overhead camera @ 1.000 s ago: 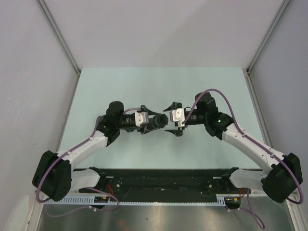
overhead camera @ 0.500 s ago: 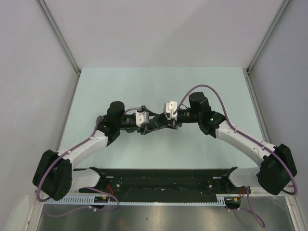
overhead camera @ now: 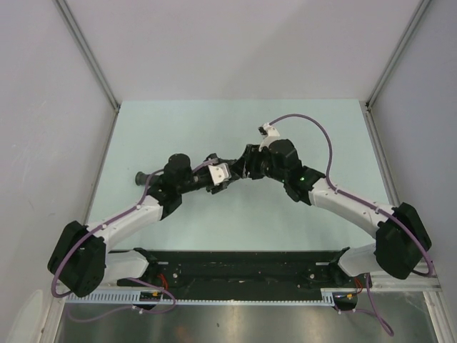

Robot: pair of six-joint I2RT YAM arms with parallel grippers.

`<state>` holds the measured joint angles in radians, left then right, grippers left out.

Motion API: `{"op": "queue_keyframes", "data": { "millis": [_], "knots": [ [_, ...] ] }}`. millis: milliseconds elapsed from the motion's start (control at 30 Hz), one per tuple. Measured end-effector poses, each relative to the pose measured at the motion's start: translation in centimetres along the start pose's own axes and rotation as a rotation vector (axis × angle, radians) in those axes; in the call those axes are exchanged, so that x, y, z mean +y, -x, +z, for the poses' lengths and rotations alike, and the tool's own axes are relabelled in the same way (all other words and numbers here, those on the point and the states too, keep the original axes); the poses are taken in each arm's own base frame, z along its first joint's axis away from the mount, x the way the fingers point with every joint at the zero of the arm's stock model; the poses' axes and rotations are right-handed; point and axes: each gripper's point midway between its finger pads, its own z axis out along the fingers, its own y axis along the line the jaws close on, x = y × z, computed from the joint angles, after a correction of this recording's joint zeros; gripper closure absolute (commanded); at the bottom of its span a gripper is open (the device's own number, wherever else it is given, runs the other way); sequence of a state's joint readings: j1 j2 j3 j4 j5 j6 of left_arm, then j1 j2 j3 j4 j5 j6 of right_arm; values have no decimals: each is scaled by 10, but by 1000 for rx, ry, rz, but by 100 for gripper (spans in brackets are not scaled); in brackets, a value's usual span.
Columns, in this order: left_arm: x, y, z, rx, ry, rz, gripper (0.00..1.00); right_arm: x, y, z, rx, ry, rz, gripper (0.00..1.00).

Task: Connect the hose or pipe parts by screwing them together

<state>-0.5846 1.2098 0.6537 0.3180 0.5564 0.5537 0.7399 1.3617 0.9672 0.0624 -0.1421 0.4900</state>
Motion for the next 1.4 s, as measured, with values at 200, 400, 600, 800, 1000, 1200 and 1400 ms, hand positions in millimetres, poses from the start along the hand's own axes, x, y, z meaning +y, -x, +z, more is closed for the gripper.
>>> {"op": "queue_keyframes", "data": {
  "millis": [200, 400, 600, 800, 1000, 1200, 1400],
  "knots": [
    [8, -13, -2, 63, 70, 2, 100, -4, 1, 15, -35, -61, 317, 18],
    [9, -4, 1, 30, 78, 22, 100, 11, 17, 2, -70, -12, 306, 0],
    [10, 11, 3, -34, 66, 36, 100, 10, 45, -27, -127, 31, 137, 0],
    [3, 13, 1, -64, 9, -5, 100, -1, 84, -60, -223, 82, -180, 4],
    [-9, 20, -1, -112, -74, -53, 100, 21, 68, -73, -187, 251, -670, 4],
    [-24, 34, -5, -176, -184, -87, 100, 34, 23, -77, -94, 429, -1097, 3],
    [-33, 40, -8, -208, -249, -104, 100, 27, 4, -77, -39, 475, -1273, 5]
  ]
}}
